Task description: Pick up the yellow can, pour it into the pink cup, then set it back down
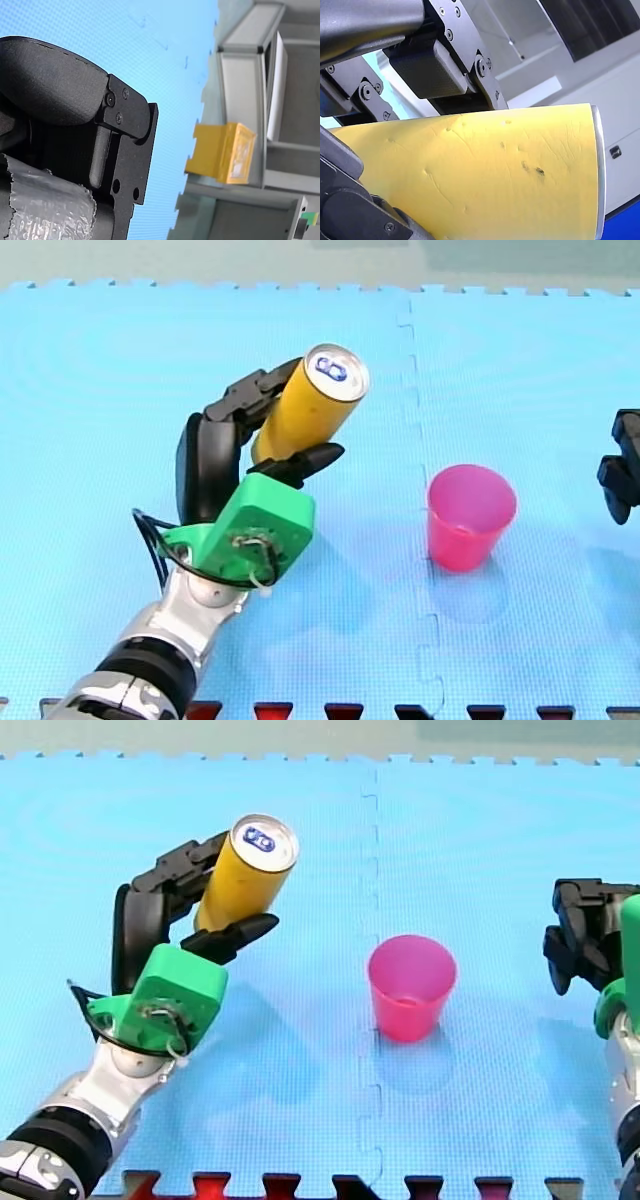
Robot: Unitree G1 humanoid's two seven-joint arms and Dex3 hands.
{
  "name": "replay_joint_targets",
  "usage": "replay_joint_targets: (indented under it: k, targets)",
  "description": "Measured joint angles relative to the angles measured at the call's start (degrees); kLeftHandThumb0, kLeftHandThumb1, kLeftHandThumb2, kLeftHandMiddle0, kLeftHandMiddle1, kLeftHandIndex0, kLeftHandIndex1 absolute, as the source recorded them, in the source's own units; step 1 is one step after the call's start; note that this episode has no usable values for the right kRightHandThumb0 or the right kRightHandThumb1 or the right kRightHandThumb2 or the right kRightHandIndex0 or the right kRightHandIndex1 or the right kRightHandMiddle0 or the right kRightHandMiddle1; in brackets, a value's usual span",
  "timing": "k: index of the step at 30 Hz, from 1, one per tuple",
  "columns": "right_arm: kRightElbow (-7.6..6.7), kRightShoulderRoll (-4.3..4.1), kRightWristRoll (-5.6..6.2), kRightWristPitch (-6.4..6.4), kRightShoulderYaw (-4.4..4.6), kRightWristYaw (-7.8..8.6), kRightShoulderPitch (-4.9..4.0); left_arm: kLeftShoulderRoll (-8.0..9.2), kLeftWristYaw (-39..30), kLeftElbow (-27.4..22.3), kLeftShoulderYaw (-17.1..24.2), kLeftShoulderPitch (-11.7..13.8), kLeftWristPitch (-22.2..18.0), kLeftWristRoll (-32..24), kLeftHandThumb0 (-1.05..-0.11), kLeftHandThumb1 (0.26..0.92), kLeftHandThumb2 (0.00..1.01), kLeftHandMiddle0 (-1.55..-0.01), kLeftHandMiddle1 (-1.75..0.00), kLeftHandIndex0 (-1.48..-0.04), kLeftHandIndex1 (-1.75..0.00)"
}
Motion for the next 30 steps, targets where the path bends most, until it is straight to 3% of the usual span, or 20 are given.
replay_joint_targets:
  k: [13,22,30]
  targets:
    - [-0.24,-0.04,-0.01,0.00,0.25,-0.01,0.04,-2.97,-17.03,-2.18,8.05,3.92,-2.80,-10.49,-0.386,0.817,0.00,-1.25,-0.02,-1.19,0.00]
    - [-0.26,-0.26,-0.03,0.00,0.39,-0.01,0.13,-4.89,-27.78,-3.30,12.96,5.40,-0.13,-17.46,-0.377,0.820,0.00,-1.26,-0.02,-1.18,0.00]
    - [-0.30,-0.44,-0.07,-0.02,0.52,-0.12,0.16,-6.22,-31.52,-3.01,15.93,5.50,1.37,-20.20,-0.366,0.819,0.00,-1.28,-0.02,-1.18,0.00]
